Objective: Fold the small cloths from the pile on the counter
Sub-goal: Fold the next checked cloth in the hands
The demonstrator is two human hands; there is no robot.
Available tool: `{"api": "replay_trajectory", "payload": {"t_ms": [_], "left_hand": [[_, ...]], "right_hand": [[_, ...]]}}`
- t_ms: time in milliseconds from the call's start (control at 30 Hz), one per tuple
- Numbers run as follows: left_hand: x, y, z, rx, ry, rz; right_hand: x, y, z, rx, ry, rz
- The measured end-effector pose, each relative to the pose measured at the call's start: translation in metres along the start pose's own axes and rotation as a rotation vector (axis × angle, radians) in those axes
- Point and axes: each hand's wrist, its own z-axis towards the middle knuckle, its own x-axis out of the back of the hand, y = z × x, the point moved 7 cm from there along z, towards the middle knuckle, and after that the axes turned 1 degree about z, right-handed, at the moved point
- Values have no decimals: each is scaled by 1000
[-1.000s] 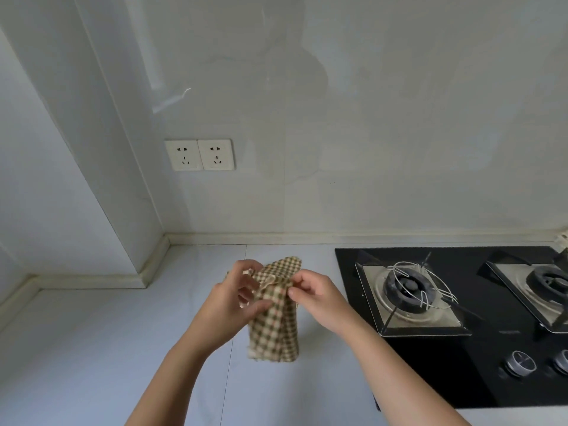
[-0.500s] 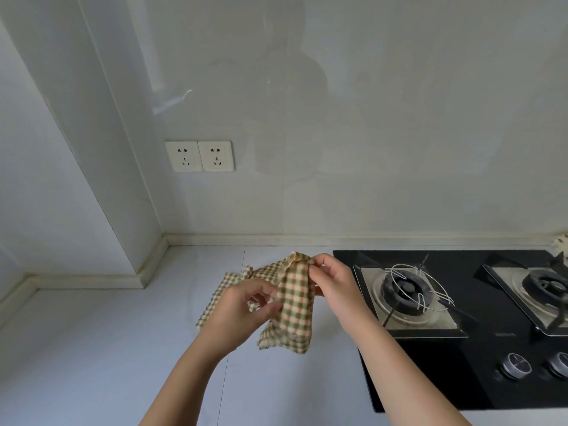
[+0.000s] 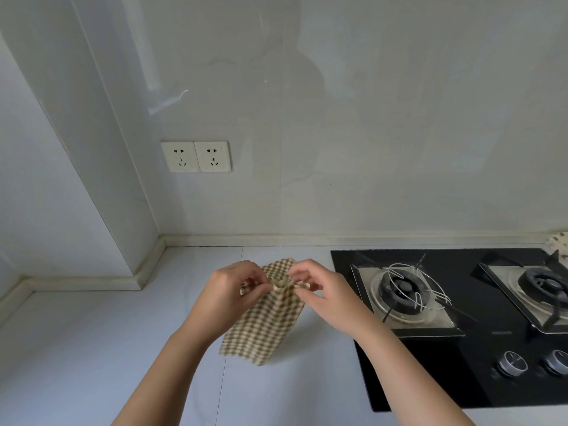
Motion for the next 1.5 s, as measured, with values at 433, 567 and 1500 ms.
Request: {"api": "replay_trajectory", "payload": {"t_ms": [433,567,1500], "left_hand": [[13,-2,11,-119,-120,111],[16,-6,10,-176,-232,223],[21,-19,29,8,-262,83]], "right_hand": [[-16,0,16,6,-217,-341],[-2,-5,20,31,-154,-285],[31,-19,29,-57,48,151]]}}
